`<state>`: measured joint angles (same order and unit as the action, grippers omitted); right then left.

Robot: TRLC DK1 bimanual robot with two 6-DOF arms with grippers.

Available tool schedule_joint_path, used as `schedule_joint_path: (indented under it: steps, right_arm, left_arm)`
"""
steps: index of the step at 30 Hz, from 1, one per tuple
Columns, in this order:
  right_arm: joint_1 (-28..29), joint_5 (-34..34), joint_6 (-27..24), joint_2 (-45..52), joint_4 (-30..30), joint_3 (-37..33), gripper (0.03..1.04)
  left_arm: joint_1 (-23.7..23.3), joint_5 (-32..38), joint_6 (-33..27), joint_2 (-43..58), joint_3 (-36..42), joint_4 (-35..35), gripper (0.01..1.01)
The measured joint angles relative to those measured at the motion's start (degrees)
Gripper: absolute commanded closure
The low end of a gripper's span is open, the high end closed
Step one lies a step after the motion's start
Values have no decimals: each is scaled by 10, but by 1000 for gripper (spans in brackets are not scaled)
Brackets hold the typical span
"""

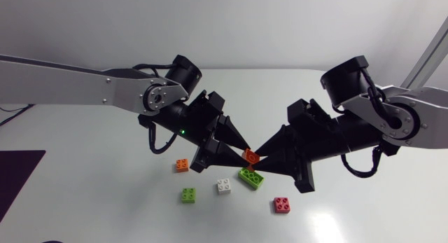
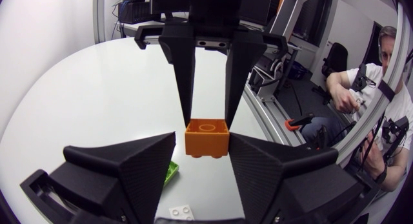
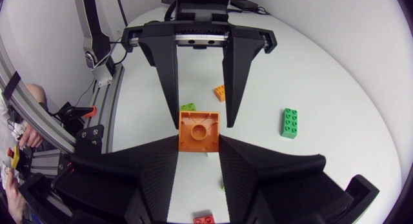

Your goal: Separate the duplo bricks

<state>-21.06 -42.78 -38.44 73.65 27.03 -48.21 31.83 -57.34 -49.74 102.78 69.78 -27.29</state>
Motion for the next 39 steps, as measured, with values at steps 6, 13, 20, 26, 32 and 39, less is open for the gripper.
schedule_joint_path:
  steps: [6, 13, 20, 26, 32, 39]
  right_arm:
    - [0, -1, 0, -4, -3, 3, 789]
    - [0, -3, 7, -8, -5, 10, 777]
    - [0, -5, 13, -26, -8, 21, 118]
    - [8, -3, 13, -54, -8, 39, 75]
    - [9, 8, 13, -60, -8, 54, 75]
    - [8, 23, 13, -80, -9, 70, 75]
  left_arm:
    - [0, -10, 0, 2, 0, -10, 751]
    - [1, -12, -13, 6, 8, -34, 869]
    - [2, 21, -52, 7, 35, -106, 889]
    - [-21, 97, -133, 5, 72, -223, 889]
    - [-37, 252, -197, -22, 87, -268, 890]
    - [-26, 485, -255, -50, 88, -305, 902]
